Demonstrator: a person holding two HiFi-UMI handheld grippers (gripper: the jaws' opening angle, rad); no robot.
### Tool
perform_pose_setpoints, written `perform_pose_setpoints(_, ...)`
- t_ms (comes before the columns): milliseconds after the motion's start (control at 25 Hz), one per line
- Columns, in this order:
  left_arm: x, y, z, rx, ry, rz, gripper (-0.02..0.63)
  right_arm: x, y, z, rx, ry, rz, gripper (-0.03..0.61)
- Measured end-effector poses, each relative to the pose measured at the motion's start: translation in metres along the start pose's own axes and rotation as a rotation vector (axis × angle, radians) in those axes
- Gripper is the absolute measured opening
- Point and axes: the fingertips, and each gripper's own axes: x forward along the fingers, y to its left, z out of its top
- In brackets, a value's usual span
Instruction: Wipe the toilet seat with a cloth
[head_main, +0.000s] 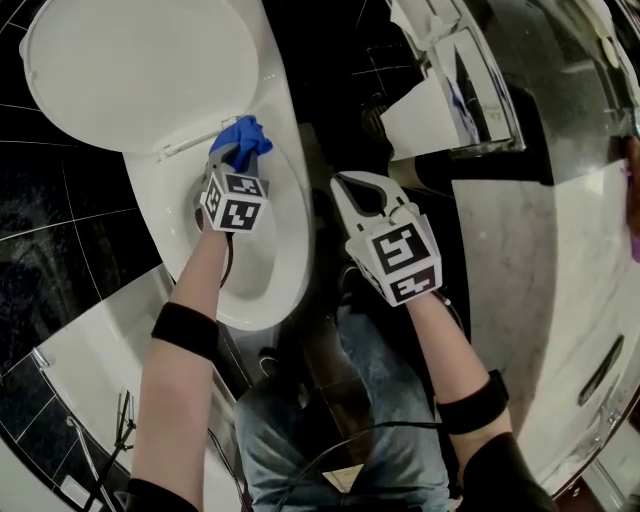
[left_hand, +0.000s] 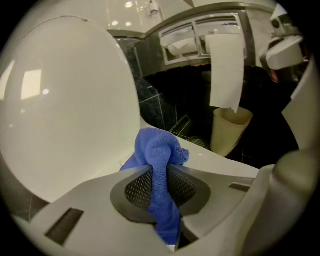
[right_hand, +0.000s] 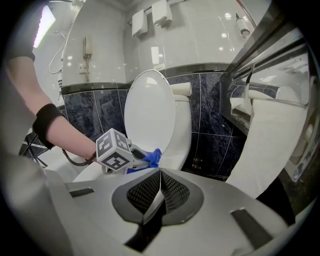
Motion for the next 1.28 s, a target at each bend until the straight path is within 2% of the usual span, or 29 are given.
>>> perform_pose_setpoints(200, -0.011, -0.058, -0.01, 0.243, 0.016, -0.133, 0.067, -0.008, 0.007, -0.004, 0.01, 0.01, -0.002, 0.015)
perform_pose_setpoints(480, -0.051, -0.124, -0.046, 0.459, 0.031, -0.257, 0.066, -0.032, 0.024, -0.008, 0.021, 0.023, -0.016, 0.014)
perform_pose_setpoints(800, -0.124, -0.187, -0.111, 0.544, 0.075, -0.349, 0.064, -0.066, 0.059, -0.023, 0.044, 0.063, -0.031, 0.015)
perform_pose_setpoints(1040, -0.179, -0.21, -0.154, 0.622, 0.083, -0.356, 0.064, -0.083, 0.1, -0.032, 0.046, 0.096, -0.03, 0.014)
perform_pose_setpoints(1280, -0.217, -0.222, -0.192, 0.655, 0.097, -0.353, 0.064, -0.092, 0.136, -0.038, 0.046, 0.111, -0.017, 0.015)
